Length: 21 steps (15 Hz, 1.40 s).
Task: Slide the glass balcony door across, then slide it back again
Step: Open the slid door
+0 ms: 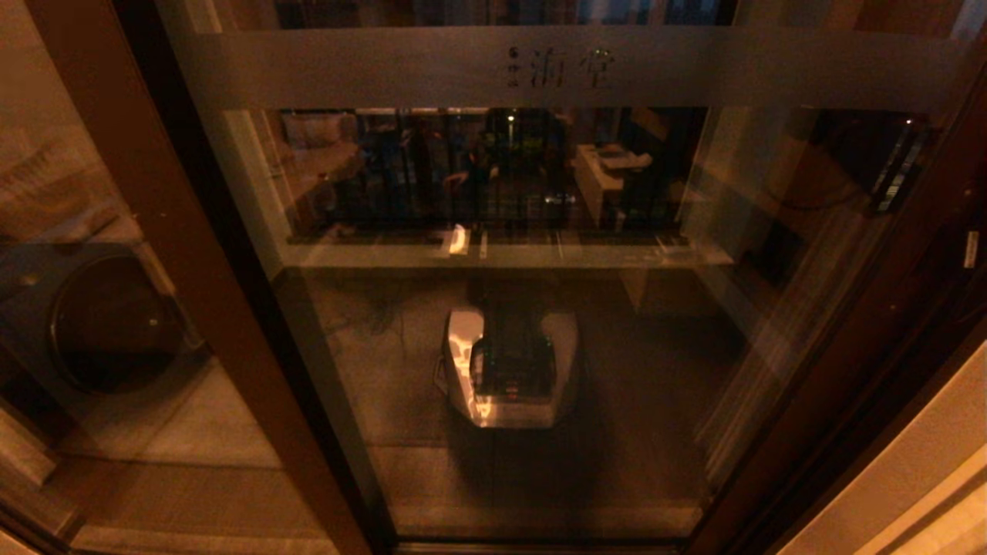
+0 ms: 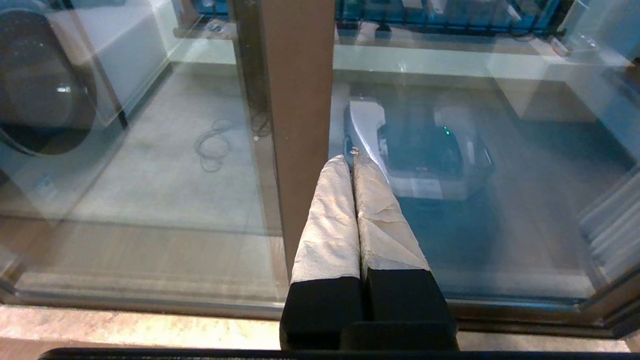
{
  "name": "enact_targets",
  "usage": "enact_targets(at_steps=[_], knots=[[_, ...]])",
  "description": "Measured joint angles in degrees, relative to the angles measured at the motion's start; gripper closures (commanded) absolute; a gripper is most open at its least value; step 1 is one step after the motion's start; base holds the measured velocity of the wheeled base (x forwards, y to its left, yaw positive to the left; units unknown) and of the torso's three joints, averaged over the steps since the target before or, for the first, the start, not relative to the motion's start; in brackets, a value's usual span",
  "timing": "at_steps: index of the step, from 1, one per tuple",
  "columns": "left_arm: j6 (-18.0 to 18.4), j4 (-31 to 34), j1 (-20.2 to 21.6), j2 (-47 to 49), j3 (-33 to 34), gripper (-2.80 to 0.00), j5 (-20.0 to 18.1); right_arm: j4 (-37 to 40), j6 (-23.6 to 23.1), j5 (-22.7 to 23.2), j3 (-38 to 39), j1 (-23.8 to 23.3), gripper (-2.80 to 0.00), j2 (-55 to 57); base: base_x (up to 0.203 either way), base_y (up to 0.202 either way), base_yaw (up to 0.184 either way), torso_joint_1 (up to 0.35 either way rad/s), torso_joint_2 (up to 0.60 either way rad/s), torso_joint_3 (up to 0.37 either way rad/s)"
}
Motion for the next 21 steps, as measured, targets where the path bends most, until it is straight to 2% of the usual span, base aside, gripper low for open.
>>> enact_targets(at_steps=[10,14,21], knots=[[0.0,0.0,0.0,0.0,0.0,0.00,0.0,-0.7,0.9,0.7,3.9,3.5,0.00,-0.7,0.000,0.000,0.000,0.000,0.00,0.000],[0.0,0.0,0.0,0.0,0.0,0.00,0.0,-2.5,1.7,3.1,4.0,3.7,0.00,-0.4,0.000,0.000,0.000,0.000,0.00,0.000],[0.0,0.0,0.0,0.0,0.0,0.00,0.0,-3.0,2.8,4.1,5.6,5.5,0.00,-0.9,0.000,0.000,0.000,0.000,0.00,0.000]])
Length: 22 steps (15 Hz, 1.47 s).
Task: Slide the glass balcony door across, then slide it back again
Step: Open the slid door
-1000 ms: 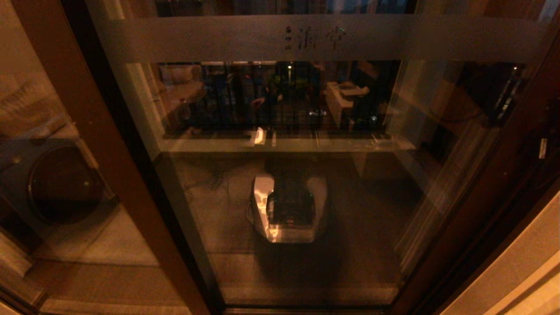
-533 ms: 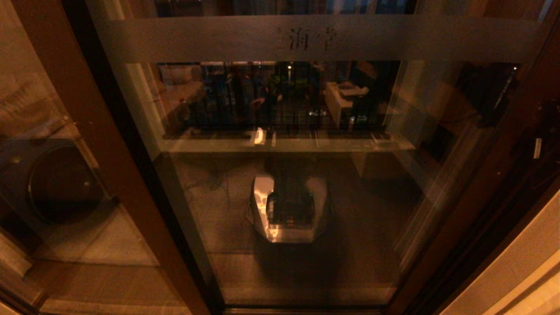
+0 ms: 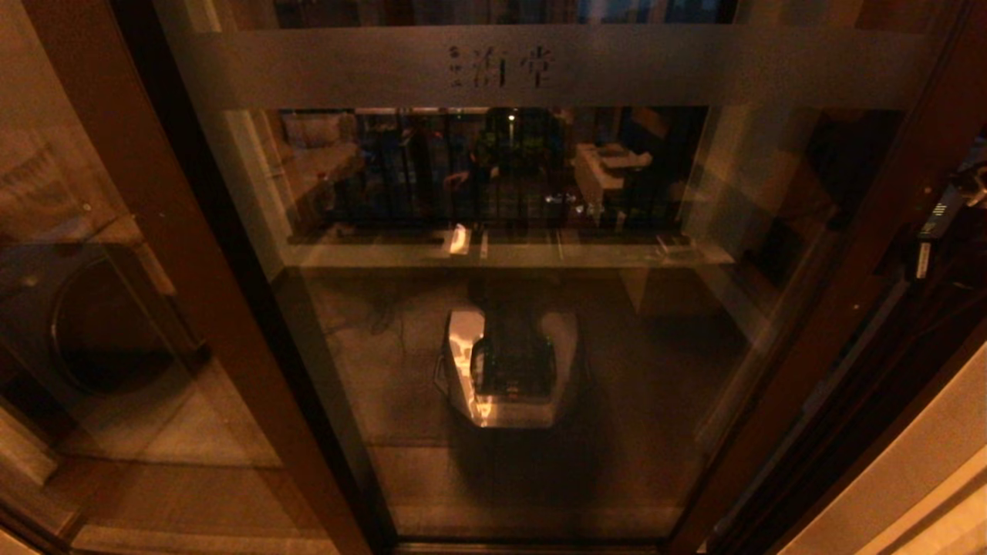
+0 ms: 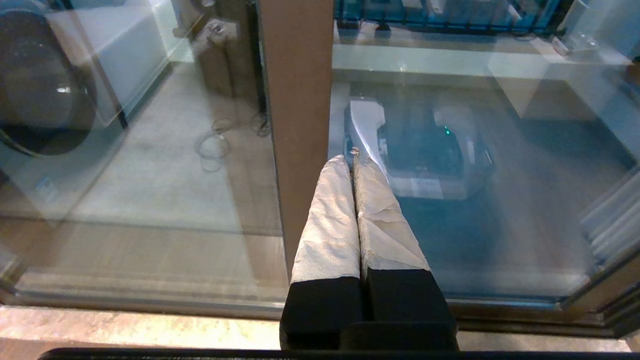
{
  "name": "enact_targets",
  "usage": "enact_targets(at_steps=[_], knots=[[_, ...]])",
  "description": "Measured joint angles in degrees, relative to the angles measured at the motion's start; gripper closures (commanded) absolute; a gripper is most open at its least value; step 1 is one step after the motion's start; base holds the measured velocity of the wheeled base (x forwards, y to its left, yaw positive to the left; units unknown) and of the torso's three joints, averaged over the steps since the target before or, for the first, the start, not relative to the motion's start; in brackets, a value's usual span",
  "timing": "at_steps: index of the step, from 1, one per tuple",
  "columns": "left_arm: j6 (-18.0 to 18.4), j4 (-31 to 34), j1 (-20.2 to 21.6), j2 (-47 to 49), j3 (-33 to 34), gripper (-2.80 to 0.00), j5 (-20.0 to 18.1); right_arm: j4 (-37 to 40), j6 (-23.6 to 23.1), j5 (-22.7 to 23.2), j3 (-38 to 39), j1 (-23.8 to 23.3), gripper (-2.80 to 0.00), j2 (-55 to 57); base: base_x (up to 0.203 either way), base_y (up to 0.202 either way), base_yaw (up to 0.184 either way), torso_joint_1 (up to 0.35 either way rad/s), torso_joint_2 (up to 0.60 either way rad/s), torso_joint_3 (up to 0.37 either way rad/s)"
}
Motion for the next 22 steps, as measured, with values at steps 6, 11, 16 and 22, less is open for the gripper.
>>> enact_targets(at_steps=[6,11,16,22], knots=[[0.0,0.0,0.0,0.0,0.0,0.00,0.0,0.2,1.3,-0.3,1.5,2.7,0.00,-1.4,0.000,0.000,0.000,0.000,0.00,0.000],[0.0,0.0,0.0,0.0,0.0,0.00,0.0,0.2,1.9,-0.4,1.9,4.2,0.00,-2.5,0.000,0.000,0.000,0.000,0.00,0.000],[0.0,0.0,0.0,0.0,0.0,0.00,0.1,0.1,2.4,-0.7,3.1,6.4,0.00,-3.4,0.000,0.000,0.000,0.000,0.00,0.000],[0.0,0.0,0.0,0.0,0.0,0.00,0.0,0.2,2.5,-0.6,3.5,8.3,0.00,-4.0,0.000,0.000,0.000,0.000,0.00,0.000]])
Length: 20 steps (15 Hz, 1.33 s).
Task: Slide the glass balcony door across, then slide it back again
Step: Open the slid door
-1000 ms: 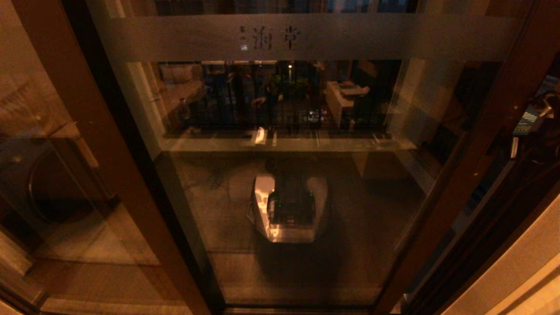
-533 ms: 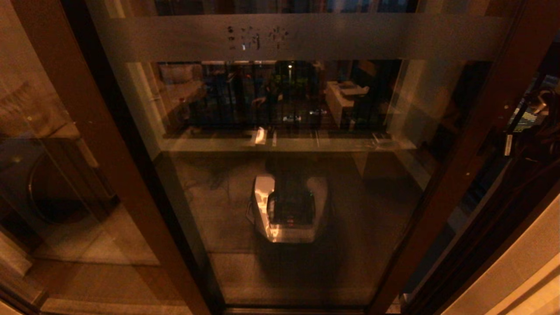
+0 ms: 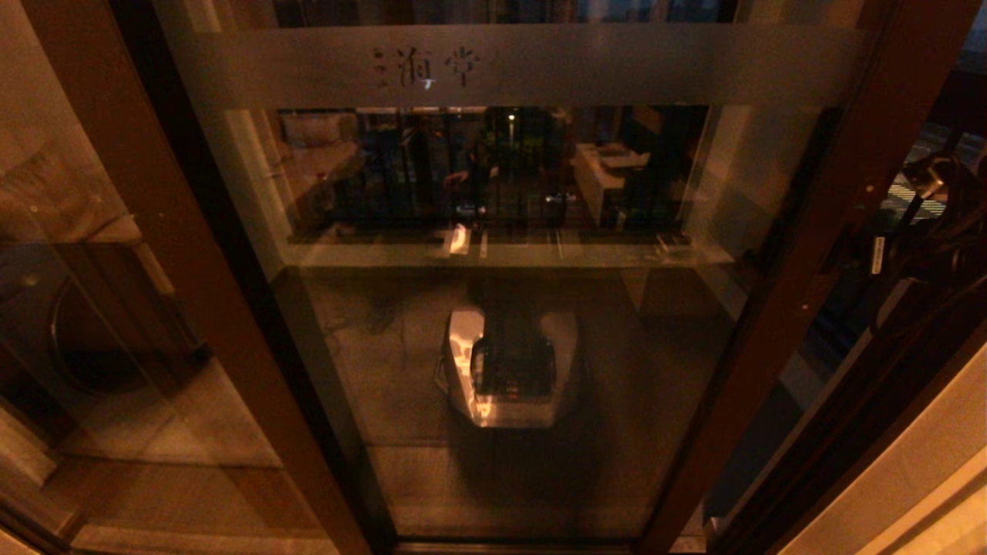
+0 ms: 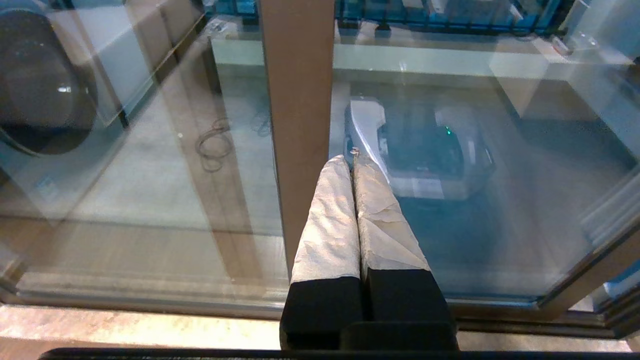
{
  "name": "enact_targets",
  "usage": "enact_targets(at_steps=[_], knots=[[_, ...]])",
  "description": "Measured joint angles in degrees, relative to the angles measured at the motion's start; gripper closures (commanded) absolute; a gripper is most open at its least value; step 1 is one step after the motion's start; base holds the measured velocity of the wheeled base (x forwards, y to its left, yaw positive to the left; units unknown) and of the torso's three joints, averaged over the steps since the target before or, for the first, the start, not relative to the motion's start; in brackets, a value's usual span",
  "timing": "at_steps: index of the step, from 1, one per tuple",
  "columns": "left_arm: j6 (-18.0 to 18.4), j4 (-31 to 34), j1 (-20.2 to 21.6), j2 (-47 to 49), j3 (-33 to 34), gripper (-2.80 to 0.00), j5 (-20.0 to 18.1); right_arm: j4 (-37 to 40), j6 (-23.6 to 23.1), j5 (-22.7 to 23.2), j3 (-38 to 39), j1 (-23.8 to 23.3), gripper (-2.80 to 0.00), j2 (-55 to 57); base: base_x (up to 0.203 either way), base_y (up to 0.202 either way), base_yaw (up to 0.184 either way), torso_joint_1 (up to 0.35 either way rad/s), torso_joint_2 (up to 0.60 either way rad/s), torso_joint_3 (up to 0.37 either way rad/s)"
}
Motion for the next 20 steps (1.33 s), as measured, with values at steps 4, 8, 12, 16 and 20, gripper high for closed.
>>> enact_targets(at_steps=[4,8,12,16,20], knots=[[0.0,0.0,0.0,0.0,0.0,0.00,0.0,0.0,0.7,-0.3,0.9,1.7,0.00,-0.8,0.000,0.000,0.000,0.000,0.00,0.000],[0.0,0.0,0.0,0.0,0.0,0.00,0.0,0.0,0.8,-0.7,2.2,3.7,0.00,-2.0,0.000,0.000,0.000,0.000,0.00,0.000],[0.0,0.0,0.0,0.0,0.0,0.00,0.0,0.0,1.0,-0.3,2.8,4.6,0.00,-2.7,0.000,0.000,0.000,0.000,0.00,0.000],[0.0,0.0,0.0,0.0,0.0,0.00,0.0,0.0,1.1,0.0,3.4,5.4,0.00,-3.1,0.000,0.000,0.000,0.000,0.00,0.000],[0.0,0.0,0.0,0.0,0.0,0.00,0.0,0.0,1.1,0.1,4.2,6.7,0.00,-3.7,0.000,0.000,0.000,0.000,0.00,0.000]])
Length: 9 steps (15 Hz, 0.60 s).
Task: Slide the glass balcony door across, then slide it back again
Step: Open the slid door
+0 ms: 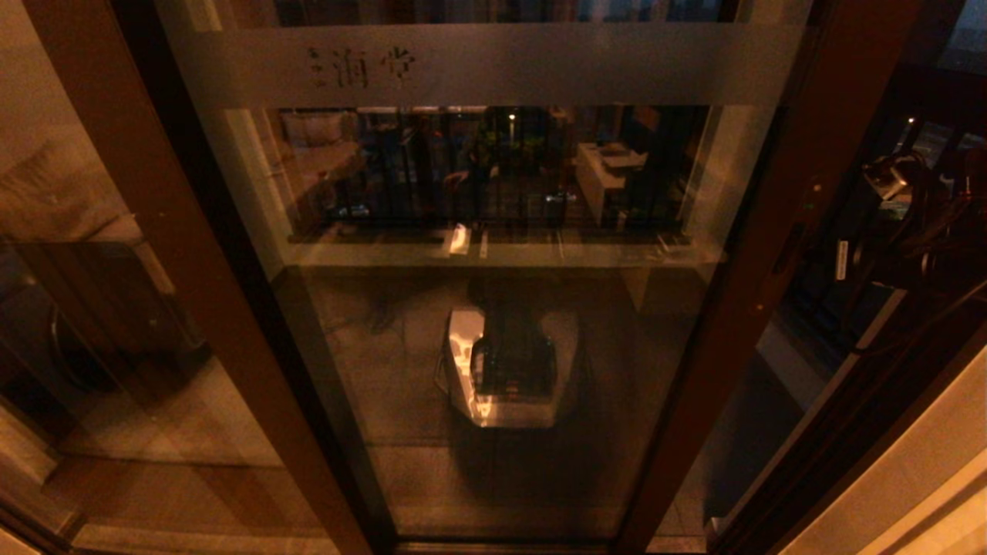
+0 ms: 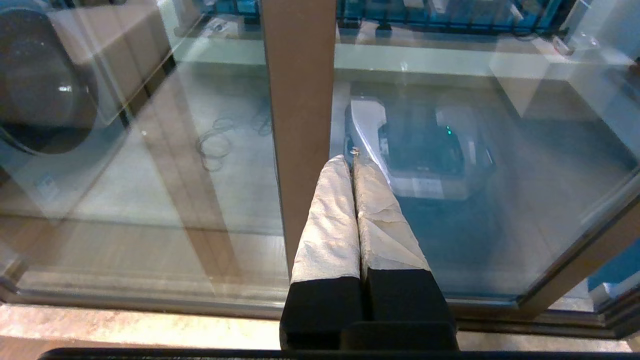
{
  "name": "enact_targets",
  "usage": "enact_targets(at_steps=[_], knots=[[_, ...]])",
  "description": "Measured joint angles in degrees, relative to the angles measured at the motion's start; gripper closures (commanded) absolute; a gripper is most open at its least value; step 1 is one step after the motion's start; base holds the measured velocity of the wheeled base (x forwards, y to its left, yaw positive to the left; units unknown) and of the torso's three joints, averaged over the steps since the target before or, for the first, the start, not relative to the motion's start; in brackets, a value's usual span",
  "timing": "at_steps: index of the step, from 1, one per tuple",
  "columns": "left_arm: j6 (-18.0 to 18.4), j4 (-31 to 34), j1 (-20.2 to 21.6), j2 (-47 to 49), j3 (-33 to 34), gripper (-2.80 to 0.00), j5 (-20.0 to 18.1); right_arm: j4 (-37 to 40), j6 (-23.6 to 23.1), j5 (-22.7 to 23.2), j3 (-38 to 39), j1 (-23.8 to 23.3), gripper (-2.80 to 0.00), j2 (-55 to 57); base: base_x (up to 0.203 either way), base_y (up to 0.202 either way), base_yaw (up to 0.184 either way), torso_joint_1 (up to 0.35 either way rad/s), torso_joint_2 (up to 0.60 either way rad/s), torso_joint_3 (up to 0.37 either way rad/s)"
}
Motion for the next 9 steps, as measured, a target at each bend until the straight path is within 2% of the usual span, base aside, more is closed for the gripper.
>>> enact_targets(at_steps=[6,9], knots=[[0.0,0.0,0.0,0.0,0.0,0.00,0.0,-2.5,1.3,-0.8,1.6,2.4,0.00,-0.5,0.000,0.000,0.000,0.000,0.00,0.000],[0.0,0.0,0.0,0.0,0.0,0.00,0.0,-2.6,2.1,-2.7,1.8,3.9,0.00,-0.9,0.000,0.000,0.000,0.000,0.00,0.000]])
